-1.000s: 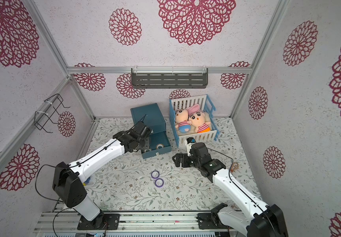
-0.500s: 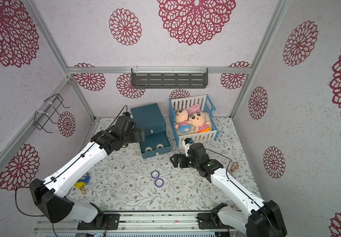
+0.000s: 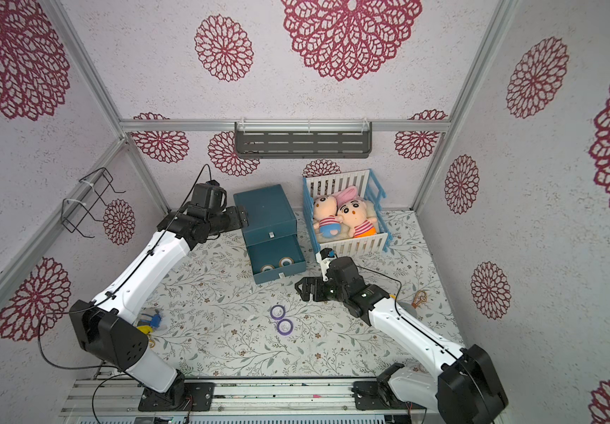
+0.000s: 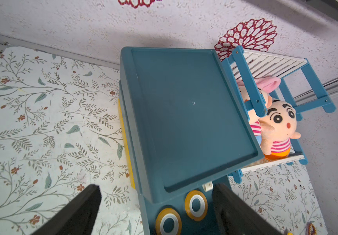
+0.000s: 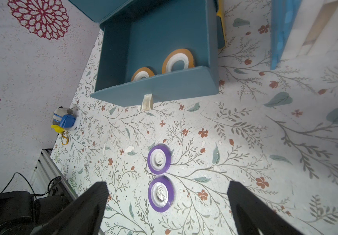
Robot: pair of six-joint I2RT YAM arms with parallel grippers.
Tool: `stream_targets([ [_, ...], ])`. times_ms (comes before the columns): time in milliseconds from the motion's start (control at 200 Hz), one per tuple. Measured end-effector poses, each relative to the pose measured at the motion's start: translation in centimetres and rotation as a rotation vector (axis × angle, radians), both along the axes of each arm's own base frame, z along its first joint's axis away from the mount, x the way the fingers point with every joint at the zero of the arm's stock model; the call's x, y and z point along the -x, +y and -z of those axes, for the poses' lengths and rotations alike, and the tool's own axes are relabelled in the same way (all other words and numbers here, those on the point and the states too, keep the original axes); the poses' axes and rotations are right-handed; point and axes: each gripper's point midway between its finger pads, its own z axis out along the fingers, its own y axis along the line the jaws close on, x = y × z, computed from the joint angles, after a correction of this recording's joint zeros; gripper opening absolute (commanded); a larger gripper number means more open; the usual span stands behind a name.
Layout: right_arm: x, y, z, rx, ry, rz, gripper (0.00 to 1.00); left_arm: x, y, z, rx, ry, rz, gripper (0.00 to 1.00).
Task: Place the transparent tape into the drawer according to color
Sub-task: Place the tape in the drawer, then close the drawer in the storage box.
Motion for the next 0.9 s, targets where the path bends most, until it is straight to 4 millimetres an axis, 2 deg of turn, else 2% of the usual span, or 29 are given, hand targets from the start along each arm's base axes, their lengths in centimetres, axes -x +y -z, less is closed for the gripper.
stream_targets([
  [200,0.0,0.2,0.3,0.002,0.006,-0.002,0.99,-1.6,-0.2,2.6,0.006,0.057,0.016,0.75],
  [360,-0.2,0.5,0.6,0.005,0.010,-0.006,0.99,-2.1,-0.8,4.1,0.010,0.090,0.034,0.63],
  [596,-0.3,1.3,1.1,0.005,0.008,-0.021,0.99,-2.2,-1.1,4.3,0.019,0.094,0.042,0.48],
  [901,-0.5,2.7,1.3,-0.008,-0.011,-0.041,0.99,-2.1,-1.0,4.4,0.015,0.096,0.045,0.44],
])
